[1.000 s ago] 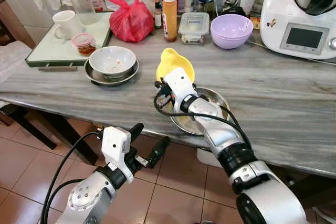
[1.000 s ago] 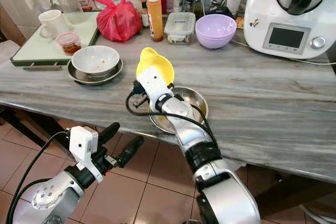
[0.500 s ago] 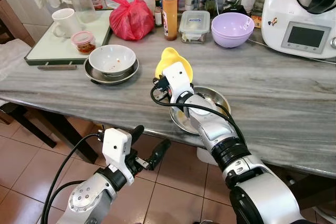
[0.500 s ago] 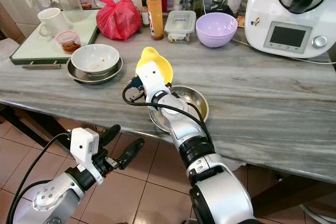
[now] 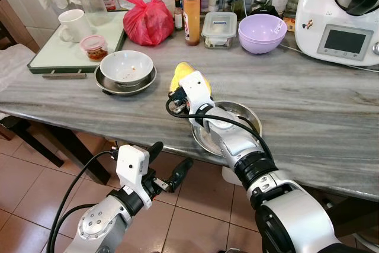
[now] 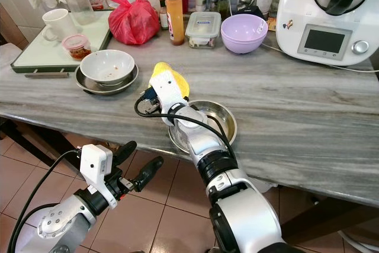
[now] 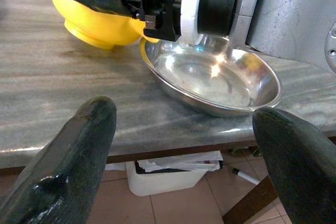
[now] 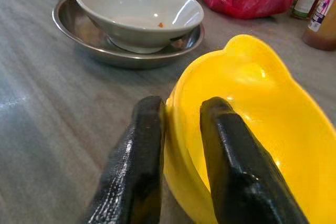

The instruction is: Setting the table

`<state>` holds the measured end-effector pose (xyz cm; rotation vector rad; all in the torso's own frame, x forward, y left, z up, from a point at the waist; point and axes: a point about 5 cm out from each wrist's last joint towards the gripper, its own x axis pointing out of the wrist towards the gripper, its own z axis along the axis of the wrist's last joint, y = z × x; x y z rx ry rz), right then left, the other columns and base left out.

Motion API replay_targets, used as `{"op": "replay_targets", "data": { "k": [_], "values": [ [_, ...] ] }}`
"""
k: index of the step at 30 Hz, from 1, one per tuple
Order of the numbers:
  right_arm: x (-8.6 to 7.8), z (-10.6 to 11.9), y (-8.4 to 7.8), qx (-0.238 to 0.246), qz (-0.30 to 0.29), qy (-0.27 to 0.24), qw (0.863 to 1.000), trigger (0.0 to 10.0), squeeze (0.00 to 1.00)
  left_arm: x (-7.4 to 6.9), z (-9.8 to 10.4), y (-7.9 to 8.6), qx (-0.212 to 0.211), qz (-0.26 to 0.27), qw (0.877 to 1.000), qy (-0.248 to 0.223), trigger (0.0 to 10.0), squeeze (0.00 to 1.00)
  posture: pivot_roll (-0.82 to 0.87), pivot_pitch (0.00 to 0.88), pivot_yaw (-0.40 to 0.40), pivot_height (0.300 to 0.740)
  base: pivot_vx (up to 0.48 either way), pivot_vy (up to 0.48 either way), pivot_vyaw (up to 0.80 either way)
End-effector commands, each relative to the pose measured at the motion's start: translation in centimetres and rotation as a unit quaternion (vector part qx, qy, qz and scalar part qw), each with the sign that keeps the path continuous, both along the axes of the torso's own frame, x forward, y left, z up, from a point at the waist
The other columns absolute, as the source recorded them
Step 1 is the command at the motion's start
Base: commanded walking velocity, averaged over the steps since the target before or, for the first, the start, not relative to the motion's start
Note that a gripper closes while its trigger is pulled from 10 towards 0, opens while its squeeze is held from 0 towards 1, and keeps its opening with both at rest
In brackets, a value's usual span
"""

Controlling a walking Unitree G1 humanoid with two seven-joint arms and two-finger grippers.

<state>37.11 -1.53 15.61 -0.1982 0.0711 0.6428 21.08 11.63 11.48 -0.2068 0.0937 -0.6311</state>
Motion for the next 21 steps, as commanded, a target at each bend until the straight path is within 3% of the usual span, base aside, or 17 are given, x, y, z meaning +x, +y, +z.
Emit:
{"op": "replay_targets", "data": {
  "k": [1,21],
  "values": [
    [0.2,0.7,0.4,0.002,0.001,-0.011,1.000,10.0,1.00,0.0,-0.1,0.0,0.006,-0.001,1.000,0.004,10.0,0.00,-0.02,0.111,0.056,0.740,0.000,0.000,0.00],
    [1.1,2.7,-1.0,0.014,-0.033,-0.066,0.997,10.0,1.00,0.6,0.0,0.0,0.013,-0.003,1.000,0.000,10.0,0.00,-0.03,0.092,0.061,0.740,0.000,0.000,0.00]
  ]
}}
